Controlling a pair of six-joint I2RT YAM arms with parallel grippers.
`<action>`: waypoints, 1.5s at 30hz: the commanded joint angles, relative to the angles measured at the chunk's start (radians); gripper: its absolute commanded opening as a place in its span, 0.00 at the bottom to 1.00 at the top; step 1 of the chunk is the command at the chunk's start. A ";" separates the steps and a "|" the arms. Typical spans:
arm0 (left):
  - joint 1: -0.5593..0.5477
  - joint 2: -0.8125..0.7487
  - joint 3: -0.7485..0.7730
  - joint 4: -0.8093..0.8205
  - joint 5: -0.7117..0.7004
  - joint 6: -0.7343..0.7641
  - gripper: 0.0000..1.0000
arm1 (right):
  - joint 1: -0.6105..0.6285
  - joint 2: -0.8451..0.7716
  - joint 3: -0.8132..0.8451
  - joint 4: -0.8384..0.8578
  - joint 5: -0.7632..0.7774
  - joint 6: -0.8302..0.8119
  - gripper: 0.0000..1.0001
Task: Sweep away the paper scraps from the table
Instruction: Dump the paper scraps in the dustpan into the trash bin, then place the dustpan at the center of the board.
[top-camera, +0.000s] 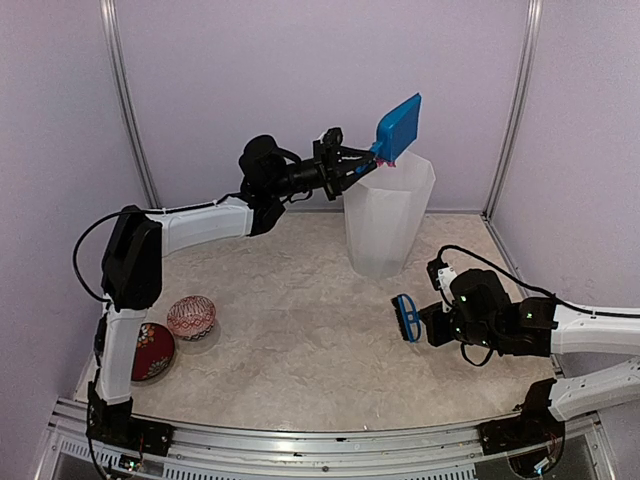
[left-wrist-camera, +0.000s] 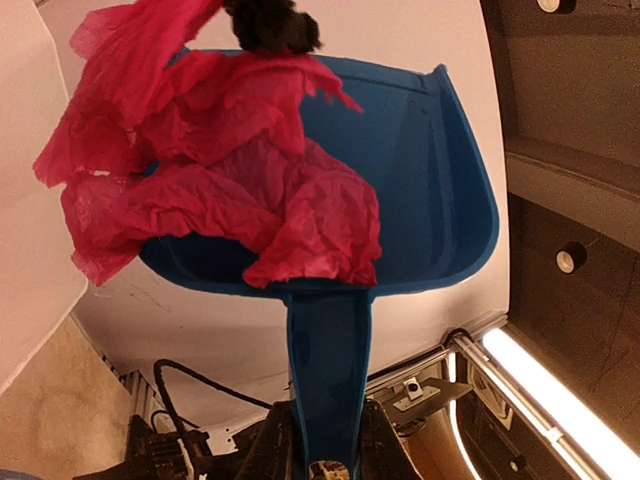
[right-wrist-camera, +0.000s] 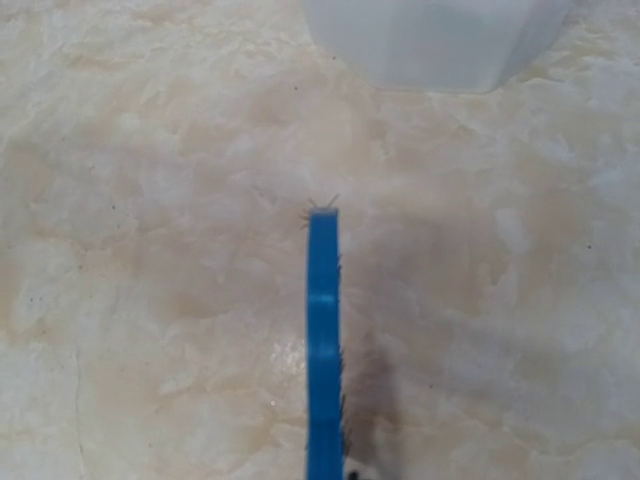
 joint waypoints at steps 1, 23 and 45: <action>-0.001 0.043 0.008 0.188 -0.083 -0.191 0.00 | -0.009 -0.012 -0.006 0.026 -0.005 0.016 0.00; 0.001 0.045 0.038 0.081 -0.064 -0.106 0.00 | -0.009 -0.062 -0.001 -0.004 -0.002 0.023 0.00; 0.083 -0.330 -0.059 -0.758 -0.023 0.771 0.00 | -0.029 -0.081 0.003 0.044 0.020 -0.018 0.00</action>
